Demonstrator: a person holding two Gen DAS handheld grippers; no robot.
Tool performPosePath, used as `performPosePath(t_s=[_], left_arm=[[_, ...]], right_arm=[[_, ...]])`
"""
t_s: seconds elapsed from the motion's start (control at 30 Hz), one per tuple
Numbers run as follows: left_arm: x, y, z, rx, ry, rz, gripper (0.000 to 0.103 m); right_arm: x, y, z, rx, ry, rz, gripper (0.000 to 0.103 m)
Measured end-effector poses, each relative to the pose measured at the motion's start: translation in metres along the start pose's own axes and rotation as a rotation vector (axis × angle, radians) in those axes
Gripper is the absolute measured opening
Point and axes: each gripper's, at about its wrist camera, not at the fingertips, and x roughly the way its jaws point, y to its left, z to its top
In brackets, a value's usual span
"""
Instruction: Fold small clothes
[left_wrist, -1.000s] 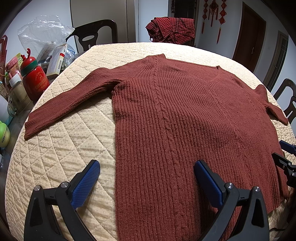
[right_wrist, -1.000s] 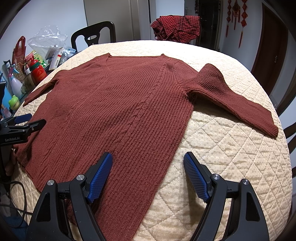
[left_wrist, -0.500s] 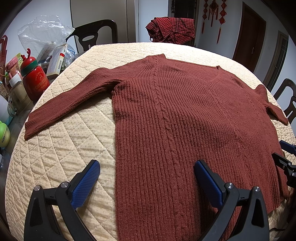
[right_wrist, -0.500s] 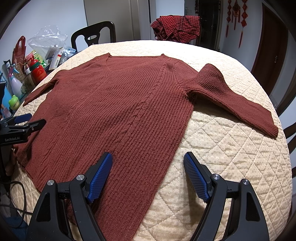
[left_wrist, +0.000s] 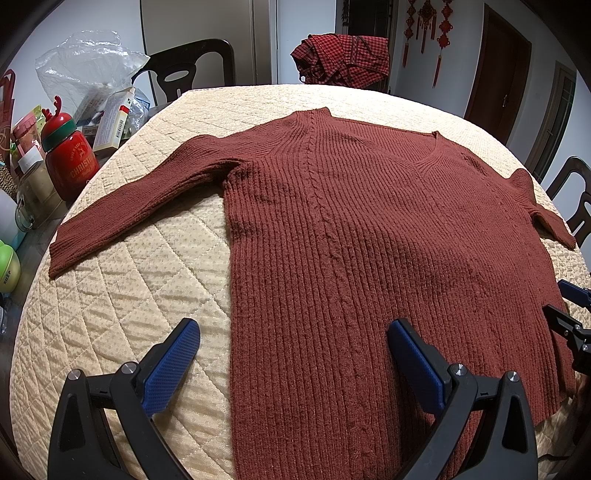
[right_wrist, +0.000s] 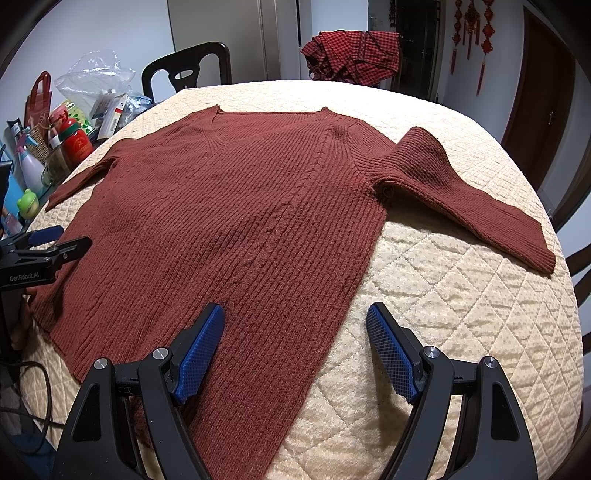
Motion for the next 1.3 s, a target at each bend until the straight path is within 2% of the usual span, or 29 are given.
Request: performPosePath(t_s=[0.77, 0.9, 1.07, 1.3], left_arm=[[-0.004, 0.004, 0.005, -0.003, 0.003, -0.007, 0.103], [-0.002, 0.009, 0.010, -0.009, -0.001, -0.004, 0.103], [-0.012, 0.015, 0.013, -0.027, -0.038, 0.004, 0.103], [-0.016, 0.048, 0.027, -0.114, -0.083, 0.035, 0.098]], right_arm=[[-0.003, -0.003, 0.000, 0.001, 0.013, -0.006, 0.080], [-0.002, 0.001, 0.009, 0.004, 0.018, -0.008, 0.080], [-0.012, 0.004, 0.020, -0.012, -0.024, 0.010, 0.079], [-0.006, 0.010, 0.043, -0.007, -0.042, 0.056, 0.079]])
